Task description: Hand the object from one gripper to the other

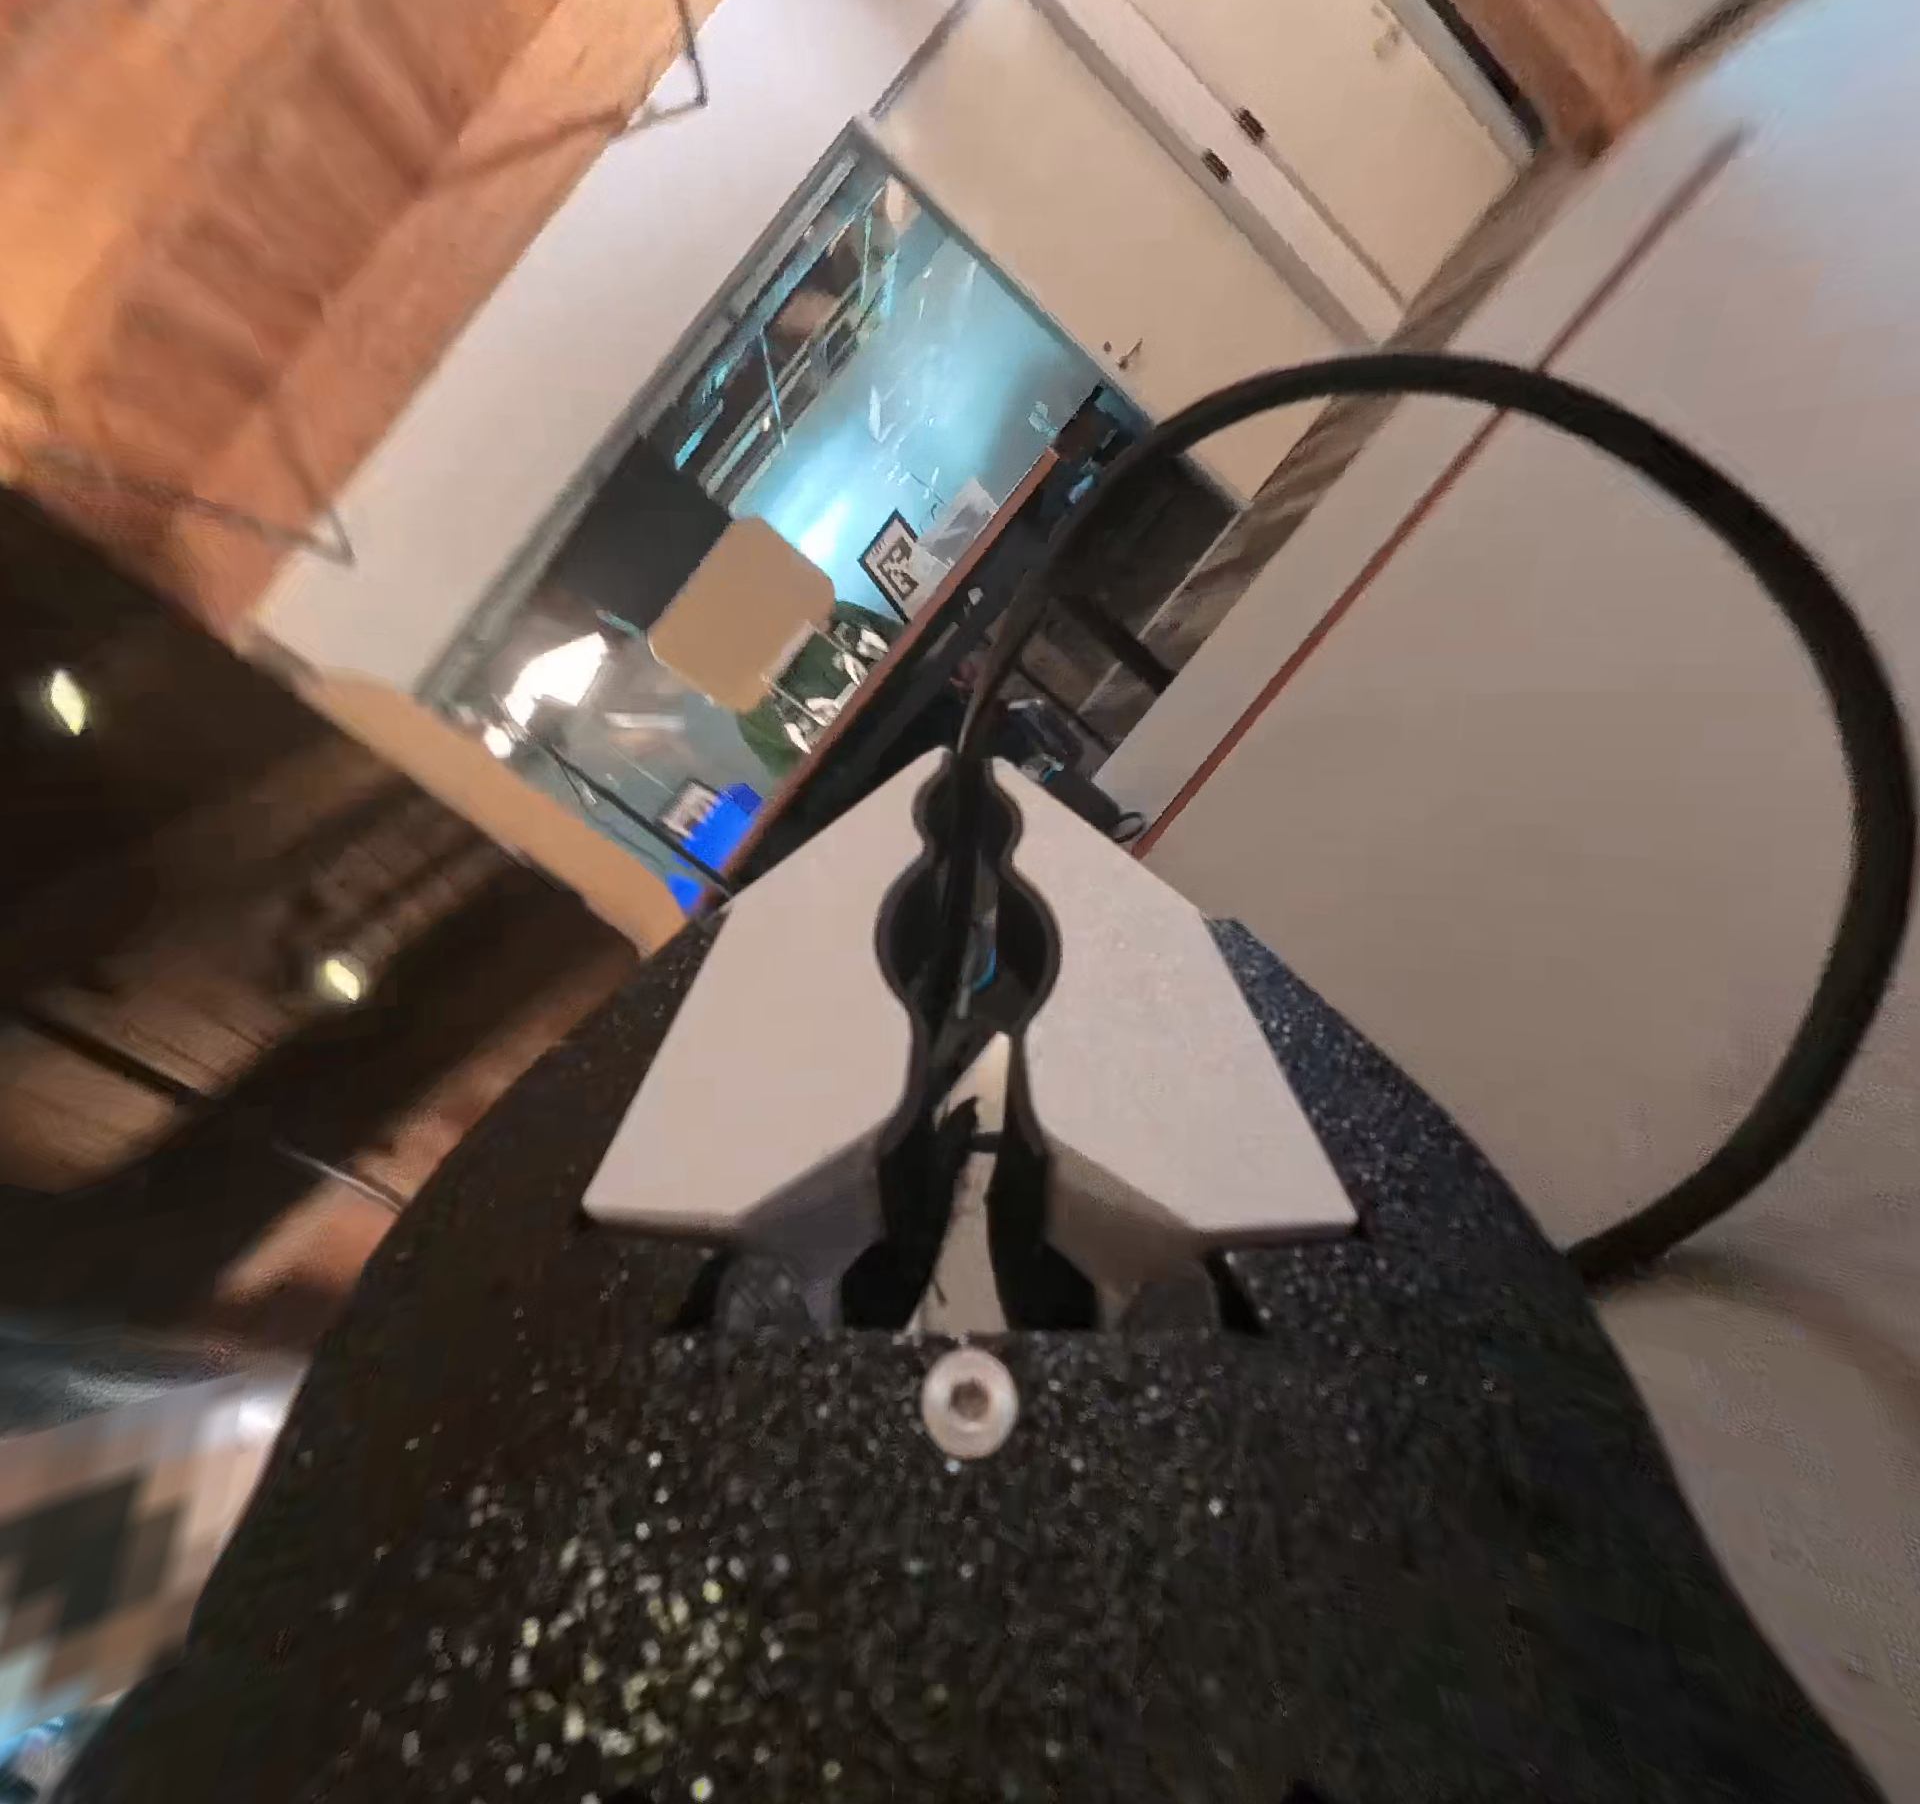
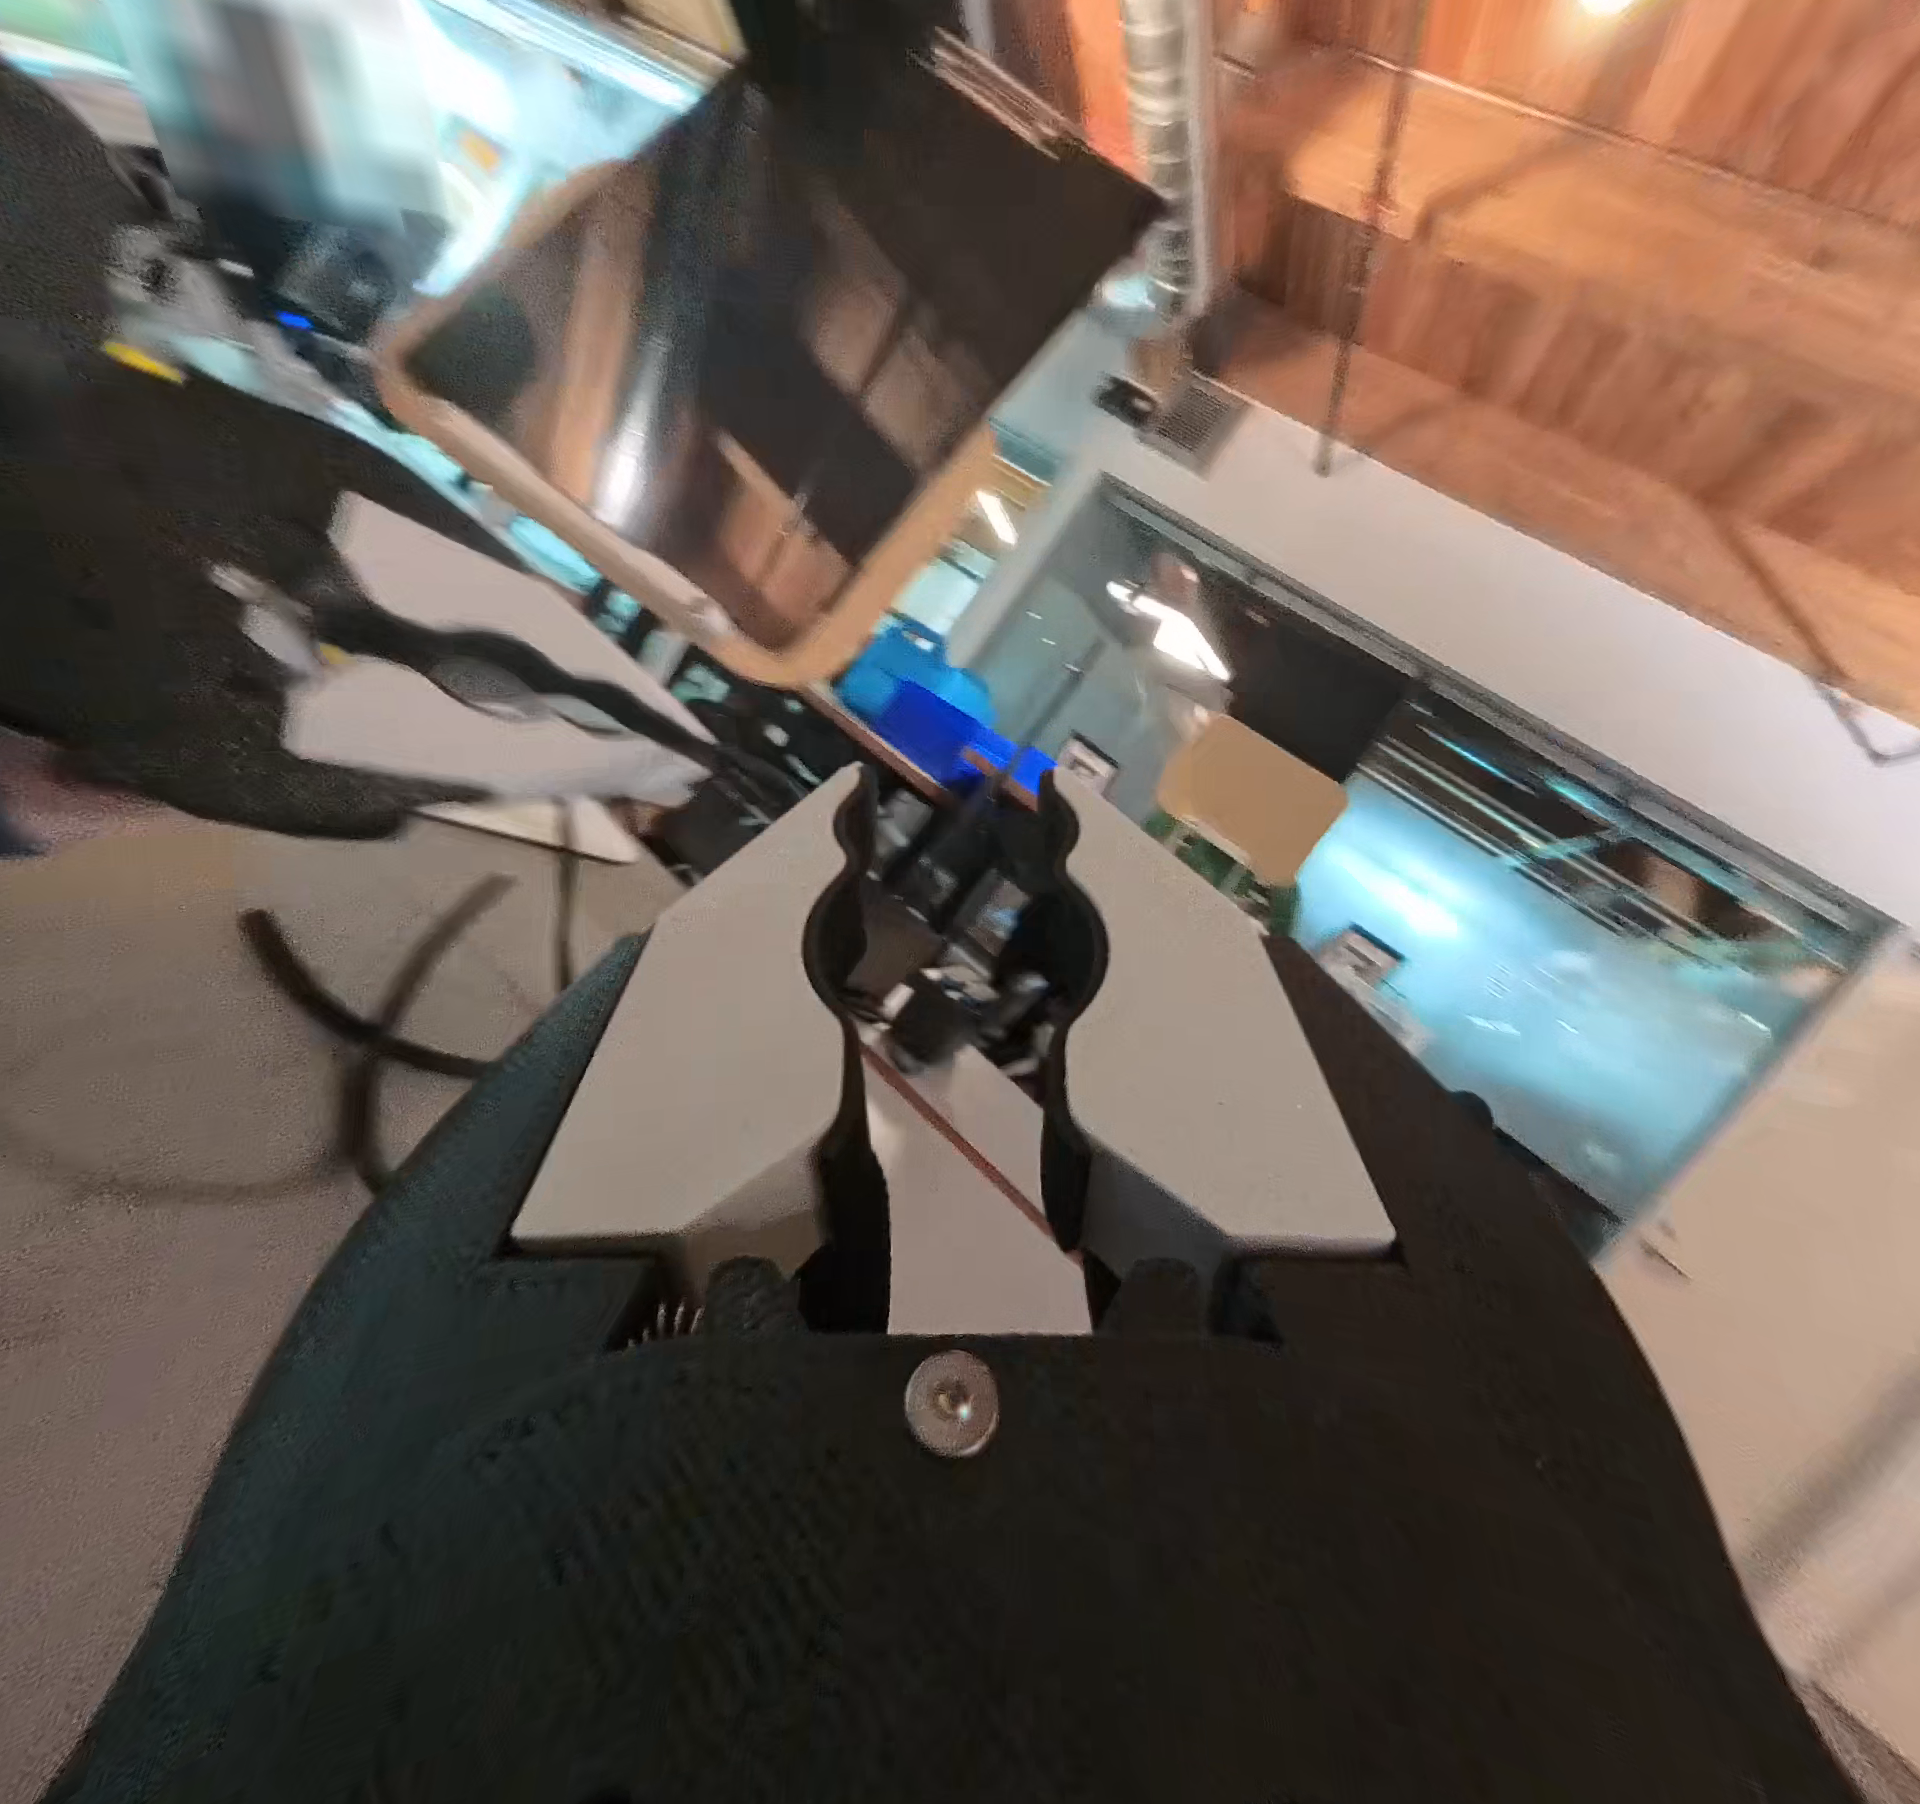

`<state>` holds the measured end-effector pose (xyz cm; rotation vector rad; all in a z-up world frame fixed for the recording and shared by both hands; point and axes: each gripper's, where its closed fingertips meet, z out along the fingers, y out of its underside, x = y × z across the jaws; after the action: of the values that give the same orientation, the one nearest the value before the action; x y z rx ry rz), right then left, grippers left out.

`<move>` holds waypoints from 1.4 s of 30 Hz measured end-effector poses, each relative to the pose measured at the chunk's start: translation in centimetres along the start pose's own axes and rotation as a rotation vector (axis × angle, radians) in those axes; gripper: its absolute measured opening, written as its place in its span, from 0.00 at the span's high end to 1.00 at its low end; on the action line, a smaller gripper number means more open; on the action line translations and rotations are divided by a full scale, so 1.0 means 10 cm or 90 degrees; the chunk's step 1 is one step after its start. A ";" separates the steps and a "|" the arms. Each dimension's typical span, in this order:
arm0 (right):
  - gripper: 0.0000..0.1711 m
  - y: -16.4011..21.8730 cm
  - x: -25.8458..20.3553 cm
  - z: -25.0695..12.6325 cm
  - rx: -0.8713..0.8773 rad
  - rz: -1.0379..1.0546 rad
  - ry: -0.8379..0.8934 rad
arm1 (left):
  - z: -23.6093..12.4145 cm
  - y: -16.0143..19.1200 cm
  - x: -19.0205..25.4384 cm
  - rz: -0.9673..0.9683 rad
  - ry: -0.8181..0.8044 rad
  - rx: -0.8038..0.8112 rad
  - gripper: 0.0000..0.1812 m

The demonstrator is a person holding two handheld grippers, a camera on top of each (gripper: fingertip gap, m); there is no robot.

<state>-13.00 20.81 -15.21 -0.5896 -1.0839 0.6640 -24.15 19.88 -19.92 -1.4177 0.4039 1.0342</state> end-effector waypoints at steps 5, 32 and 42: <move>0.79 0.36 -0.37 0.13 -0.146 -0.145 -0.066 | -0.05 -0.26 0.36 0.186 0.030 0.053 1.00; 0.98 0.73 0.27 -0.04 -0.210 0.039 0.018 | 0.04 0.17 0.16 -0.193 0.085 0.011 0.88; 0.98 0.67 0.24 -0.05 -0.177 0.039 -0.004 | 0.10 0.38 0.21 -0.277 0.125 -0.055 1.00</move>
<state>-13.07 27.02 -18.75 -0.8634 -1.1780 0.5714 -26.31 20.88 -23.70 -1.6019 0.1782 0.5679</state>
